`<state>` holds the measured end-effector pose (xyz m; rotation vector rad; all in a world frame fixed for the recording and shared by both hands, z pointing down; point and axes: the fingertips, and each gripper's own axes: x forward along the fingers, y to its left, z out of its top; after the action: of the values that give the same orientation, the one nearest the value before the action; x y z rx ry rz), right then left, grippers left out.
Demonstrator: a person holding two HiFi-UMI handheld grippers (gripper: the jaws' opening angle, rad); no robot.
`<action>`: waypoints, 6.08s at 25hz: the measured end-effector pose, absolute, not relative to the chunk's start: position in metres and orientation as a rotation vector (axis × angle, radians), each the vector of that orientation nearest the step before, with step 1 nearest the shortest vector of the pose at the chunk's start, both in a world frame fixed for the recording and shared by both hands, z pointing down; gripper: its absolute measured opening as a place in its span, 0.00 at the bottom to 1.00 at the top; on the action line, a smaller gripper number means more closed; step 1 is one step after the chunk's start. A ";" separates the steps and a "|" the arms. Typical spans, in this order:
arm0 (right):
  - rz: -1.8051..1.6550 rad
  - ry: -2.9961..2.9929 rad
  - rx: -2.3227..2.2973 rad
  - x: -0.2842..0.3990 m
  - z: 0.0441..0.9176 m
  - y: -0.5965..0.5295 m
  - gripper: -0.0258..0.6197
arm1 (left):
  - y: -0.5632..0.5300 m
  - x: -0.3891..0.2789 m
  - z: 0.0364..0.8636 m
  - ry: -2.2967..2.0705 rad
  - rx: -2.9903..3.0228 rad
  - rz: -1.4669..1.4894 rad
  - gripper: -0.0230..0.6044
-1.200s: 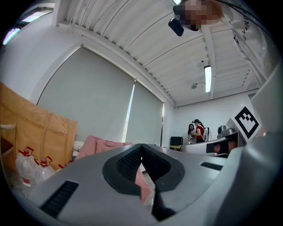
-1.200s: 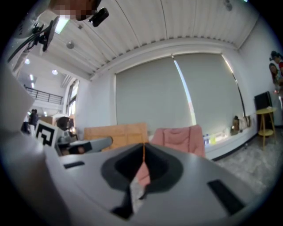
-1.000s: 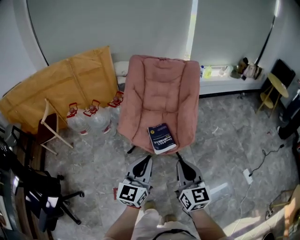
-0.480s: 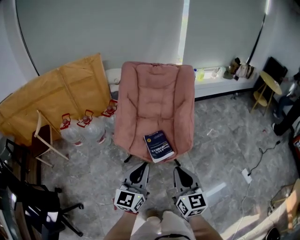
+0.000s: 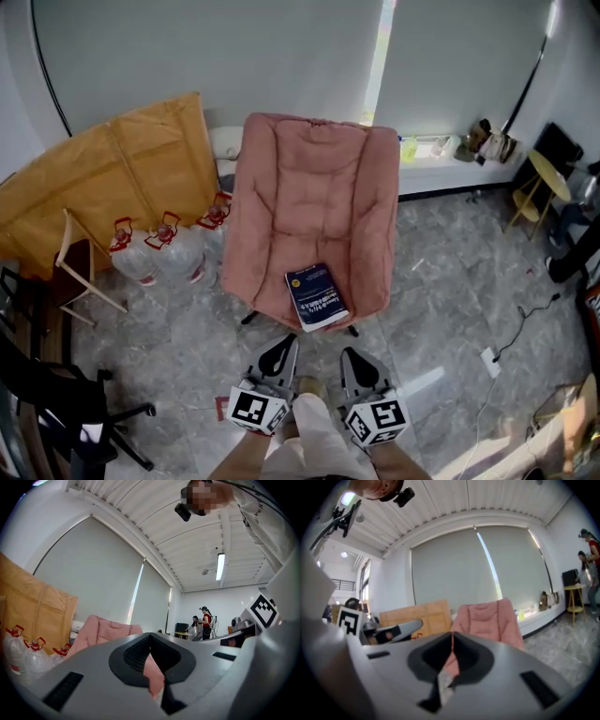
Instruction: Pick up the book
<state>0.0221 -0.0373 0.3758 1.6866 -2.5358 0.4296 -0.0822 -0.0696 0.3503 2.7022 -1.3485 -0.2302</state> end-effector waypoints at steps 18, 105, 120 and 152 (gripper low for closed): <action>0.613 -2.528 1.558 0.009 0.480 -0.097 0.06 | -0.123 -0.069 0.454 -1.289 2.645 -0.150 0.05; 1.937 -1.978 2.000 0.050 0.815 -0.233 0.51 | -0.206 -0.050 0.722 -1.270 2.560 -0.064 0.05; 1.910 -2.019 2.053 0.051 0.813 -0.242 0.36 | -0.215 -0.057 0.723 -1.293 2.577 -0.075 0.05; 2.245 -1.957 1.976 0.042 0.771 -0.201 0.31 | -0.195 -0.067 0.674 -1.300 2.568 -0.085 0.05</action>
<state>0.0415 -0.2014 0.7713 1.9764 -1.9565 2.2451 -0.0674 -0.1947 0.6741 2.5680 -1.3002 -0.0854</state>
